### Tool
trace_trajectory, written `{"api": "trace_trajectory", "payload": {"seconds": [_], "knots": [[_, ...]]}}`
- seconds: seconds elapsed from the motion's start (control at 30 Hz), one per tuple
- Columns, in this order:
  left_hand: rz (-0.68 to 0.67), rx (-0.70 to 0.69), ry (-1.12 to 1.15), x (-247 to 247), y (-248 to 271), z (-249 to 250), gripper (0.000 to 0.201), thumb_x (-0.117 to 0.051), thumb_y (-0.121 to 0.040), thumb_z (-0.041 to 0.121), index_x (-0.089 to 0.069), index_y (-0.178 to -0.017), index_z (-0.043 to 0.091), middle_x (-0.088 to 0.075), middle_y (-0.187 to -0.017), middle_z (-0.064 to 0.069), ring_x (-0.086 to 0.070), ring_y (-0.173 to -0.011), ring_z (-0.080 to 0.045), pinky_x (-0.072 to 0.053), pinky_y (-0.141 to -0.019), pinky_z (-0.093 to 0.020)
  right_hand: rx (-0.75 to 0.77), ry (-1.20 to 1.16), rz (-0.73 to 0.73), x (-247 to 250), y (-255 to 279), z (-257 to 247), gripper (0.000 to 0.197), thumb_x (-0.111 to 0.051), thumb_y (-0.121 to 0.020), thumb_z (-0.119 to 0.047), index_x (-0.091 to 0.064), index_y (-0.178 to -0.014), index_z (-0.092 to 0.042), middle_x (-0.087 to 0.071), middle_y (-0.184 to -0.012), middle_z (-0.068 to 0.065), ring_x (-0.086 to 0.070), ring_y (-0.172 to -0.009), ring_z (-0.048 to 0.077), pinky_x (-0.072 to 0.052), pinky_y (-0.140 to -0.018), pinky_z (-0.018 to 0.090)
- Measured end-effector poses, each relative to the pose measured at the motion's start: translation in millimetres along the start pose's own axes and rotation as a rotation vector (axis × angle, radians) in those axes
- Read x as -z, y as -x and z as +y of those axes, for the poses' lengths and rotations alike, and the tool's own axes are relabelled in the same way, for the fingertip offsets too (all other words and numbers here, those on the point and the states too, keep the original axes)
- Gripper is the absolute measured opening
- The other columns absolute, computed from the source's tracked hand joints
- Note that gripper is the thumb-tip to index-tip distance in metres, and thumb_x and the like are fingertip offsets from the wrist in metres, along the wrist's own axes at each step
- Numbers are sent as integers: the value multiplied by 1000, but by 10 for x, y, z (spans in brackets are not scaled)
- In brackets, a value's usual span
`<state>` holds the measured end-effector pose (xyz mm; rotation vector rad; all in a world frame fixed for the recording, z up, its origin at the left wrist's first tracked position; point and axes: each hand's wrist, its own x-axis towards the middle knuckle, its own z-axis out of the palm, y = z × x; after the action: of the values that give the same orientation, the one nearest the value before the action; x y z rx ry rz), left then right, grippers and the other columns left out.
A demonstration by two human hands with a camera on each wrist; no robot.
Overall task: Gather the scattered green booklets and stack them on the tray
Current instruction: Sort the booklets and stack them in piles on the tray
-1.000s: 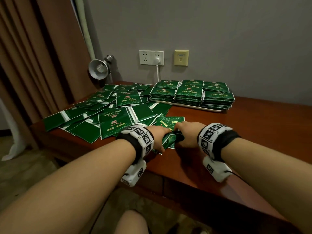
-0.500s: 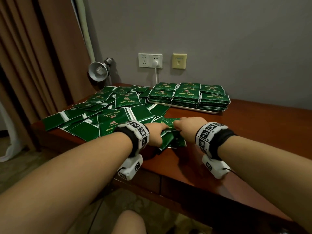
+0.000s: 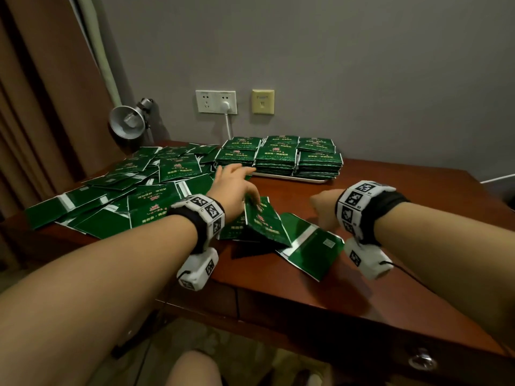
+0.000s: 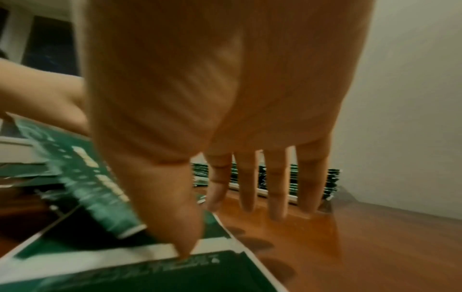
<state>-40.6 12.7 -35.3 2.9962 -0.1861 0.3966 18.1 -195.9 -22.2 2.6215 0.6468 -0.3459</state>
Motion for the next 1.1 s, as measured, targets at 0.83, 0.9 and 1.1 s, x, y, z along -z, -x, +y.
{"api": "trace_trajectory", "payload": {"seconds": [0.83, 0.9, 1.1], "knots": [[-213, 207, 99, -269, -66, -9, 42, -76, -77, 45, -63, -110, 21, -68, -97, 5, -64, -85, -12, -55, -70, -29, -81, -187, -144, -152, -48, -83, 65, -69, -69, -69, -62, -94, -8, -68, -92, 4, -60, -80, 22, -50, -72, 33], [-137, 226, 86, -176, -59, -47, 27, -71, -82, 43, -67, -100, 23, -64, -83, 10, -62, -76, -9, -50, -59, -26, -95, -211, -115, -114, -32, -99, 53, -70, -73, -62, -56, -71, -11, -59, -71, 2, -55, -67, 20, -48, -64, 31], [-14, 227, -11, 53, -47, -135, 28, -60, -92, 40, -65, -111, 20, -66, -95, 1, -61, -84, -20, -49, -66, -30, -159, -584, -66, 79, 68, -69, 28, -66, -87, -31, -57, -73, -8, -61, -62, 4, -55, -51, 18, -47, -50, 25]]}}
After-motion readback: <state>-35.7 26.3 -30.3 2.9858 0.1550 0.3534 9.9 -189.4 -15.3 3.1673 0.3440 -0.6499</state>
